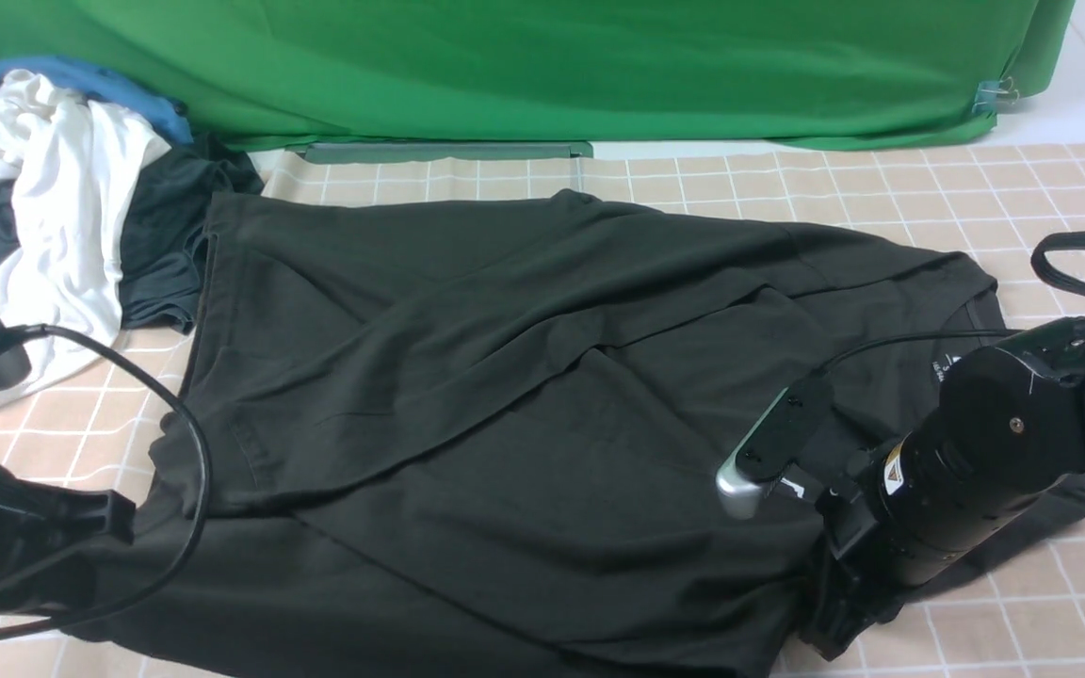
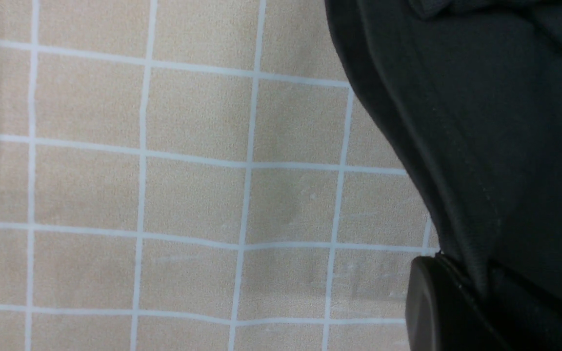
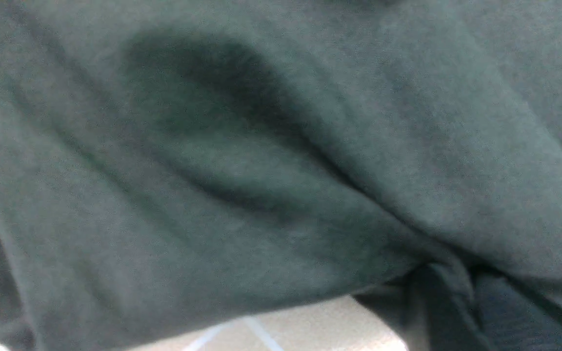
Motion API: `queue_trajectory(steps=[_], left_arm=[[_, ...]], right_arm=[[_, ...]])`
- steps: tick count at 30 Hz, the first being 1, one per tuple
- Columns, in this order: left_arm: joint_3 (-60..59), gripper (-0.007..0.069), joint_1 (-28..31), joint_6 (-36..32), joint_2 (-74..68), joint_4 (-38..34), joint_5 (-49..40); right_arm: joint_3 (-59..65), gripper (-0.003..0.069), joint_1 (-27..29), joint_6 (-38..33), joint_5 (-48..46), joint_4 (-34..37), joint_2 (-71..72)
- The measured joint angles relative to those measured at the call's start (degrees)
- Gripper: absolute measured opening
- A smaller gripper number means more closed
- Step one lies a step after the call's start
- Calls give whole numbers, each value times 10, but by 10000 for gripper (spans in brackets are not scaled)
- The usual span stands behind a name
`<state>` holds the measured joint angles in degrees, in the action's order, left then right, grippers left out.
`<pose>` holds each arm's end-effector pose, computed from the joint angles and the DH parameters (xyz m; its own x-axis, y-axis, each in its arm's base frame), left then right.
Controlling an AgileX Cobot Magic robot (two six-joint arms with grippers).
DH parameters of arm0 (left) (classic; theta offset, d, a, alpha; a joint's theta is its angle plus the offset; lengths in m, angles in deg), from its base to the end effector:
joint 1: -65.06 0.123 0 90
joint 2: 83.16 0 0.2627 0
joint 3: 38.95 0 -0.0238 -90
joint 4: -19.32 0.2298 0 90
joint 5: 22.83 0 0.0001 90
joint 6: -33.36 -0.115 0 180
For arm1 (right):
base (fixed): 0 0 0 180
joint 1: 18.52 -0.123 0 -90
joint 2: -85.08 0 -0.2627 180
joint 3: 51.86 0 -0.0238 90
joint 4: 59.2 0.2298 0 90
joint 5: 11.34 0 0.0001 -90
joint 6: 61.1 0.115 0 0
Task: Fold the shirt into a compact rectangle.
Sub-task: 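Grasp the near edge of the shirt at its hem and shoulder corners, then fold the black garment in half by bringing its near edge over to the far edge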
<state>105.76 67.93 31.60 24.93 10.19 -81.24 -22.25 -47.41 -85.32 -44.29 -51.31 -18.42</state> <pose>0.1744 -0.0068 0.2173 -0.9638 -0.1011 -0.2467 -0.0667 0.9873 -0.1441 0.2352 0.1396 0.1276 -0.6588 -0.7076 -0.2555 -0.7310 0.6823 -0.0051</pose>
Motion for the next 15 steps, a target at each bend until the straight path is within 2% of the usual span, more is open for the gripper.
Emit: queue_trajectory(steps=[1, 3, 10, 15], left_arm=[[0, 20, 0, 1, 0, 0, 1], [2, 20, 0, 1, 0, -1, 1], [81, 20, 0, 23, 0, -7, -9], [166, 20, 0, 31, -29, -8, -10]], right_arm=[[0, 69, -1, 2, 0, 0, 1], [0, 57, -1, 5, 0, 0, 4], [-15, 55, 1, 26, -23, -1, 68], [-71, 55, 29, 41, -57, -1, 102]])
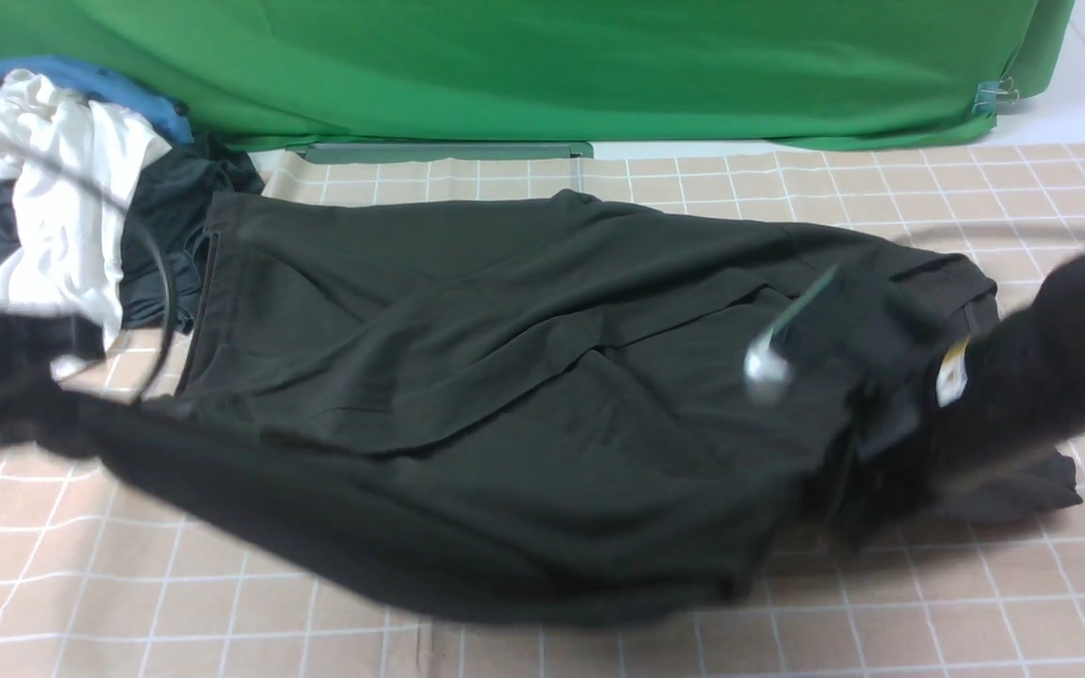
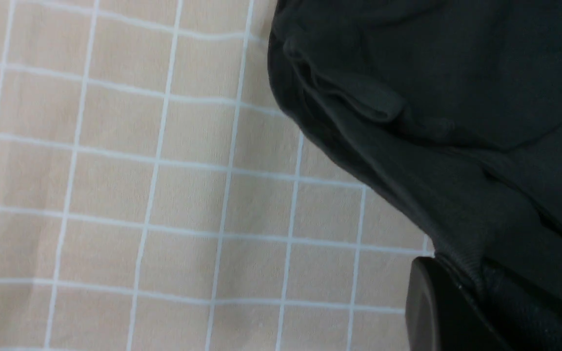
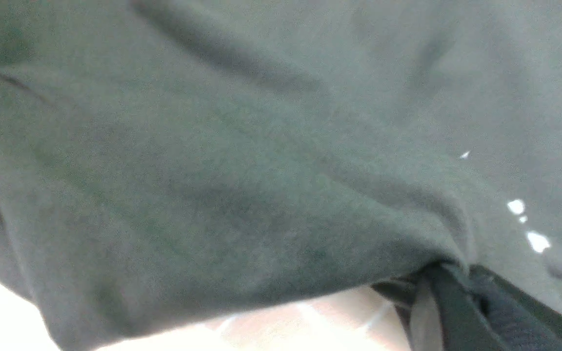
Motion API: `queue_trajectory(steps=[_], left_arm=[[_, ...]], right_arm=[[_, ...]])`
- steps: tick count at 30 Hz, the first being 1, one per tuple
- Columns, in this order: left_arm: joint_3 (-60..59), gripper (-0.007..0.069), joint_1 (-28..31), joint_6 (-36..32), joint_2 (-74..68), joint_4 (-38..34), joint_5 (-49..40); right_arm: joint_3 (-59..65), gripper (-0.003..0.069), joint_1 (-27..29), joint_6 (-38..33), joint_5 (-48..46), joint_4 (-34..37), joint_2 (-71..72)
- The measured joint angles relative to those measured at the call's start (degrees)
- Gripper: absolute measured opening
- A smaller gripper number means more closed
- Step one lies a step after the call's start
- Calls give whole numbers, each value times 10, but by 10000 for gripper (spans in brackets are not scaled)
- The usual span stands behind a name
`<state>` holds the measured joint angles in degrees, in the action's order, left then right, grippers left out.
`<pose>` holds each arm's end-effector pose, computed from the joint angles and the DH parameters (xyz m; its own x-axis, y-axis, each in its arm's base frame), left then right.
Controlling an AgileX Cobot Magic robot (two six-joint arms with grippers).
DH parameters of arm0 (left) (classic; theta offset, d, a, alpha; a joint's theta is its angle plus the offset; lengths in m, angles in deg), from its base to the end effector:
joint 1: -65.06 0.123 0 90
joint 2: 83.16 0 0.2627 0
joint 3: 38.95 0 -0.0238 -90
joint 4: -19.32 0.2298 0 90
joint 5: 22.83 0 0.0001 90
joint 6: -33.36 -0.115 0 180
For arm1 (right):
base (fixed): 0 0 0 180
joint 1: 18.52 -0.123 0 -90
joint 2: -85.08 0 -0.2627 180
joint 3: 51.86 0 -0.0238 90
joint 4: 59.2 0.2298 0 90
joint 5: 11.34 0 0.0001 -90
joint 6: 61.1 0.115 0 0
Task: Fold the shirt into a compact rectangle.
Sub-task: 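Fold the black garment in half by bringing its near edge over to the far edge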
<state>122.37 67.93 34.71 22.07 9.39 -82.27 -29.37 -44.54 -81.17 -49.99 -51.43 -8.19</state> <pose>0.2148 -0.0063 0.2855 -0.8825 -0.1552 -0.4439 -0.0805 0.9799 -0.1826 0.2493 0.1325 0.2037 -0.6711 -0.5956 -0.4414 -0.6517 0.7578 -0.0316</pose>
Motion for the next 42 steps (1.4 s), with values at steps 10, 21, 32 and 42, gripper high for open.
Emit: queue_trajectory(steps=[10, 21, 32, 42], left_arm=[[179, 20, 0, 2, -177, -5, 18], [454, 20, 0, 32, -450, 29, 32], [599, 20, -1, 80, -622, 92, 24], [610, 161, -1, 86, -635, 138, 56]], right_arm=[[-145, 55, 82, -12, -23, 0, -50], [-440, 55, 133, -25, -37, 1, -298], [-643, 64, 133, -21, 7, 1, -492], [-667, 358, 133, 11, 18, -1, -489]])
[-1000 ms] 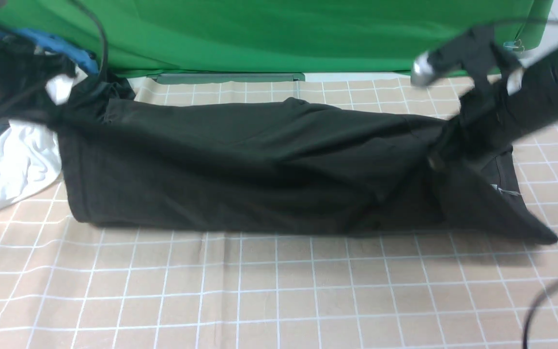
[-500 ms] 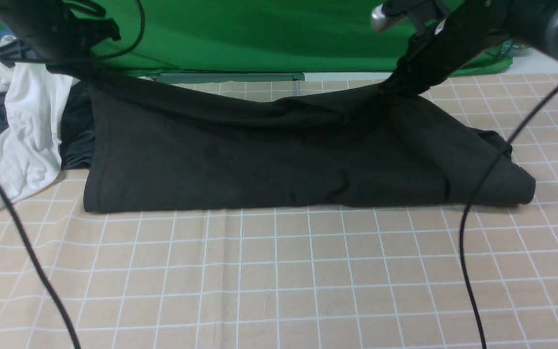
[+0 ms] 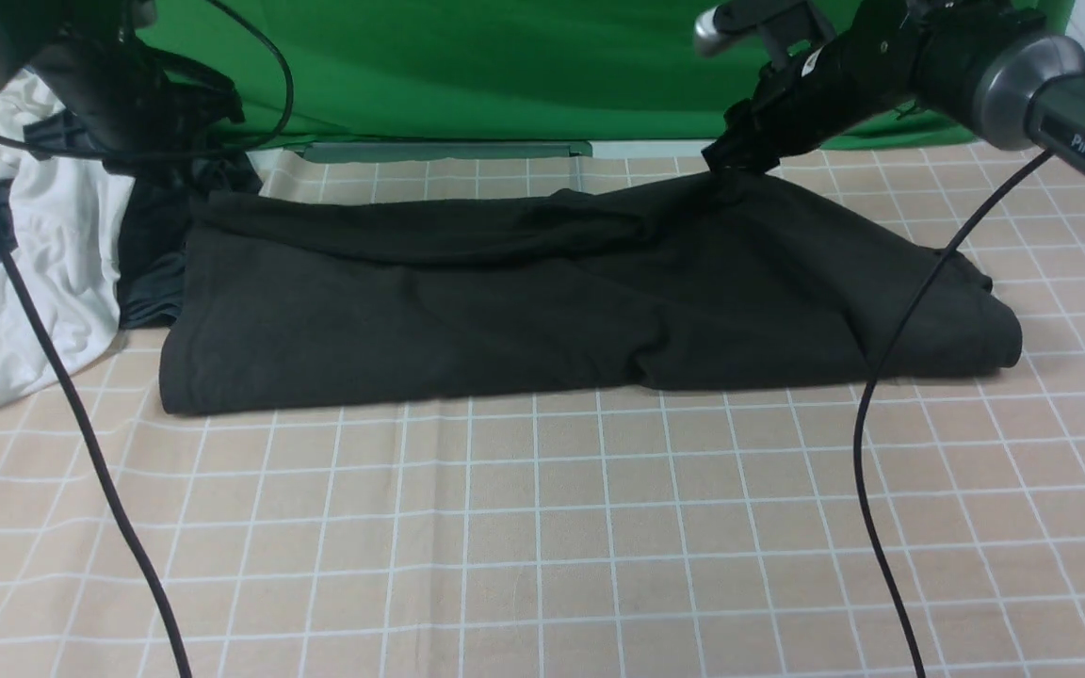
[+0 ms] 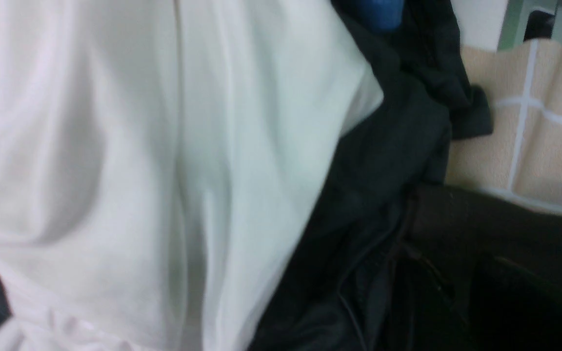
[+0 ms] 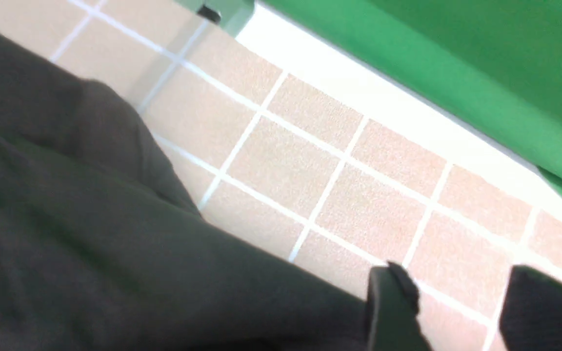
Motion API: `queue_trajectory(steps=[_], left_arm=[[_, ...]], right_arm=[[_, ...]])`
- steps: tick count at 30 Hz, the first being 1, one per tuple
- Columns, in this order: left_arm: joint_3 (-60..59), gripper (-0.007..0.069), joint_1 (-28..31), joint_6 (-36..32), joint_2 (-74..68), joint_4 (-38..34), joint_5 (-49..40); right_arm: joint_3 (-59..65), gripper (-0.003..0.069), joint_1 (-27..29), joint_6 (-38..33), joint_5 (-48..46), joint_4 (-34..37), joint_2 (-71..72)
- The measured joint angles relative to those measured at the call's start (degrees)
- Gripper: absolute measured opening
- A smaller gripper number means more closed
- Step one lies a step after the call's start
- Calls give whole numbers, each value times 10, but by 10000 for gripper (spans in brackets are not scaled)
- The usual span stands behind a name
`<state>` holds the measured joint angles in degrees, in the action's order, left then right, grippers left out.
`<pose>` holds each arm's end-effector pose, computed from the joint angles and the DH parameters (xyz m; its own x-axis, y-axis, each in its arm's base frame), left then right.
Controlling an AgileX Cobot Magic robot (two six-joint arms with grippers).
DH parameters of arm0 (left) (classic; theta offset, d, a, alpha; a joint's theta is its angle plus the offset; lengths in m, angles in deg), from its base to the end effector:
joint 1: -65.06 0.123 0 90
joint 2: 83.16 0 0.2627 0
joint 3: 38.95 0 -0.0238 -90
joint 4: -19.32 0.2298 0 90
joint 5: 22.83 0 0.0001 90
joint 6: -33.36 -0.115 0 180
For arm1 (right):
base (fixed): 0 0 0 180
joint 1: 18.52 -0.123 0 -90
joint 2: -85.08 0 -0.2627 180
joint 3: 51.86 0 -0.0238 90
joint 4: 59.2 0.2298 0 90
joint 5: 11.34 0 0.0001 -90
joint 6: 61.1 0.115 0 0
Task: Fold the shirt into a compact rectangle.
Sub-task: 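Fold the black garment in half by bringing its near edge over to the far edge, then pull the folded dark garment lengthwise by its ends to straighten it flat on the table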
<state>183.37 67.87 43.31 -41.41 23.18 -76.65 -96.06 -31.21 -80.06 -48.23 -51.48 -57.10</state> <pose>0.4840 0.0300 0.1987 -0.8444 -0.1749 -0.5065 -0.1907 0.9814 -0.0209 0.5052 0.1233 0.1952 -0.6075 -0.3627 -0.7067 -0.4196 0.9019 -0.1021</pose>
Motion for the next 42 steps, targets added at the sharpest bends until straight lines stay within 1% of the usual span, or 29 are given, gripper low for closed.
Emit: queue_trajectory(steps=[1, 2, 4, 5, 6, 7, 8, 10, 11, 13, 15, 18, 20, 22, 24, 26, 28, 31, 37, 42], left_arm=[[6, 189, 0, 0, 2, 13, -1], [13, 215, 0, -1, 5, 21, -5], [27, 244, 0, -8, 11, 23, -23], [36, 253, 0, -19, 17, 15, -37], [42, 251, 0, -40, 25, -15, -57], [43, 246, 0, -54, 28, -33, -65], [44, 213, -3, -85, 33, -77, -79], [43, 162, -11, -126, 33, -134, -96], [36, 94, -23, -153, 32, -176, -108], [20, 45, -47, -180, 31, -206, -111], [-3, 19, -73, -201, 30, -218, -105], [-38, 15, -127, -235, 27, -229, -74], [-47, 15, -158, -244, 17, -233, -48], [-51, 17, -179, -248, 5, -241, -27], [-51, 17, -198, -257, -7, -250, -7], [-51, 17, -207, -274, -15, -258, 7], [-51, 18, -219, -290, -25, -262, 28], [-51, 18, -230, -299, -42, -268, 51], [-51, 18, -235, -311, -71, -286, 65], [-51, 18, -237, -317, -82, -293, 150]], right_arm=[[-4, 351, -1, 11, -16, 1, 7], [-8, 318, -3, 19, -44, 5, 18], [-14, 231, -8, 17, -87, 16, 33], [-17, 160, -13, 10, -114, 26, 39], [-18, 95, -20, 0, -141, 40, 44], [-18, 75, -24, -7, -154, 47, 44], [-18, 49, -34, -20, -172, 59, 42], [-18, 37, -48, -30, -191, 71, 33], [-18, 36, -60, -36, -201, 77, 22], [-18, 36, -70, -38, -208, 80, 6], [-18, 36, -75, -39, -209, 81, -7], [-18, 36, -77, -36, -194, 81, -22], [-18, 36, -77, -36, -173, 81, -25], [-18, 36, -77, -33, -154, 78, -25], [-18, 36, -76, -13, -147, 64, -25], [-21, 36, -73, 22, -147, 34, -24], [-28, 36, -65, 71, -156, -18, -20], [-40, 36, -43, 96, -182, -62, 1], [-46, 36, -4, 104, -197, -77, 57], [-46, 36, 4, 104, -215, -77, 87]])
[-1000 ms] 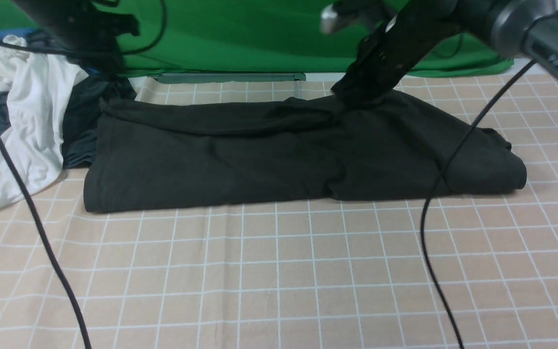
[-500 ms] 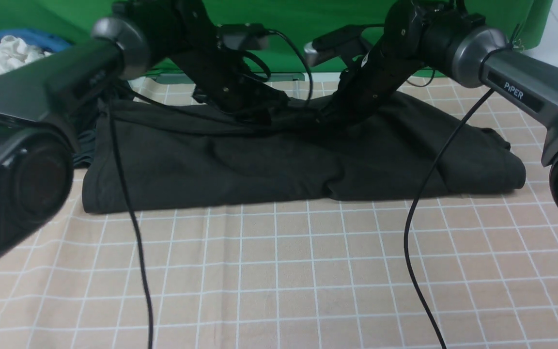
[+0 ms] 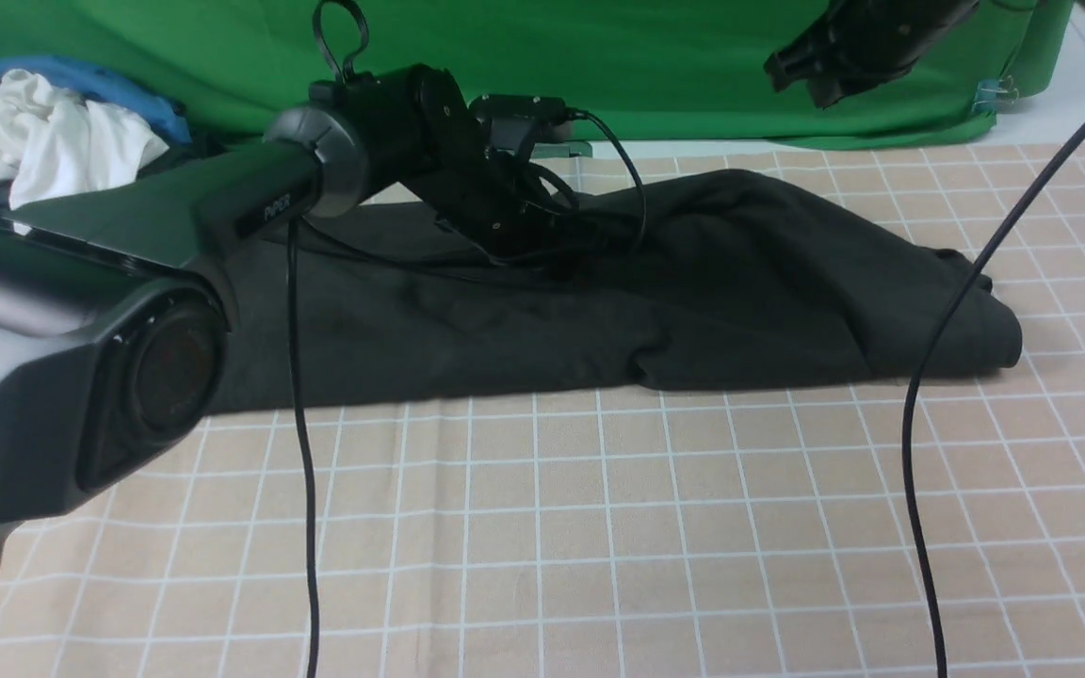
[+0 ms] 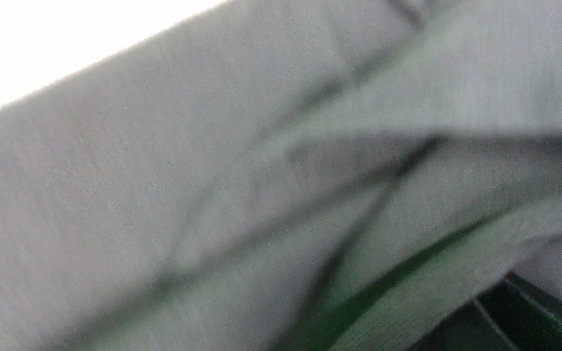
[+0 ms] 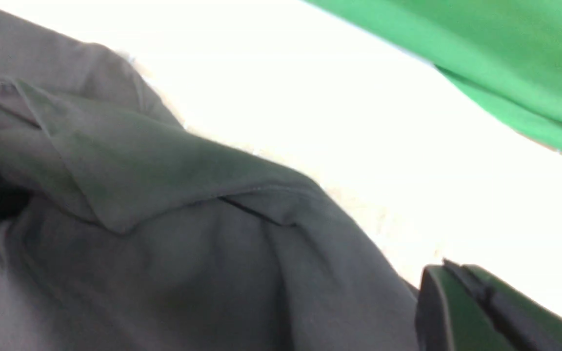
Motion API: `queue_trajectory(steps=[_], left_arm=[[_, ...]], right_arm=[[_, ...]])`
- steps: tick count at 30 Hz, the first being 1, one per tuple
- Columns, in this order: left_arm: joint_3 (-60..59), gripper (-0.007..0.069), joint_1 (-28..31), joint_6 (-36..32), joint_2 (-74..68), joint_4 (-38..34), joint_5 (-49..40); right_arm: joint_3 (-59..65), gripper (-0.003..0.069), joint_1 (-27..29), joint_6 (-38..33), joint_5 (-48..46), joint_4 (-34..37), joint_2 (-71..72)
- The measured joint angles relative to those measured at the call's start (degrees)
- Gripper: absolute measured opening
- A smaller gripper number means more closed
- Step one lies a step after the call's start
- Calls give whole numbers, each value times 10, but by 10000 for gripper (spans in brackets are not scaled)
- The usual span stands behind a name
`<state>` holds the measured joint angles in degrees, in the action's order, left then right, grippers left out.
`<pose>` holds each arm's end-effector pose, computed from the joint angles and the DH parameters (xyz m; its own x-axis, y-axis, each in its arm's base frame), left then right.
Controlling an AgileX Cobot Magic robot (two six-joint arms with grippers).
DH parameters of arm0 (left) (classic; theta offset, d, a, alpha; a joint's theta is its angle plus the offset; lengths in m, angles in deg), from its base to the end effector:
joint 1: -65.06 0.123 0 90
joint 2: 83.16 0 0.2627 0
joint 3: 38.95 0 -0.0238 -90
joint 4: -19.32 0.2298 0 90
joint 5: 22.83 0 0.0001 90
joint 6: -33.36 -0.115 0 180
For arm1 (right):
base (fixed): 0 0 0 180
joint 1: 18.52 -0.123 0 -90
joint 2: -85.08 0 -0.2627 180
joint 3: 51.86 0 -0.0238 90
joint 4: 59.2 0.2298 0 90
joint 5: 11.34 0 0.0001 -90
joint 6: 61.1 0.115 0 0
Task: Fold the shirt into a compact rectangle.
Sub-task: 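Pull the folded dark garment lengthwise by its ends to straighten it flat on the table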
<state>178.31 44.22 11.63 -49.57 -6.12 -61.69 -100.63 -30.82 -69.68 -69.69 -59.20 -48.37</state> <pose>0.4627 -0.2093 0.1245 -0.7552 0.3127 -0.5761 0.5050 0.8378 -0.2072 0.4654 0.1015 0.2668 -0.7401 -0.3141 -0.5947 -0.3271 0.9407 -0.0897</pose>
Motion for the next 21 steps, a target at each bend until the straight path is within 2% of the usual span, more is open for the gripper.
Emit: queue_trajectory(steps=[6, 9, 15, 21], left_arm=[[-1, 18, 7, 53, -6, 58, 157], [-1, 18, 23, 68, -5, 57, 190], [-3, 18, 50, 62, 24, 71, 93], [-3, 18, 74, 21, 88, 72, -41]], right_arm=[[0, 36, -2, 0, -21, 3, 10], [0, 36, -2, 0, -35, 0, 13], [0, 36, -2, -7, -83, 0, 18], [0, 36, -2, -8, -111, 0, 24]])
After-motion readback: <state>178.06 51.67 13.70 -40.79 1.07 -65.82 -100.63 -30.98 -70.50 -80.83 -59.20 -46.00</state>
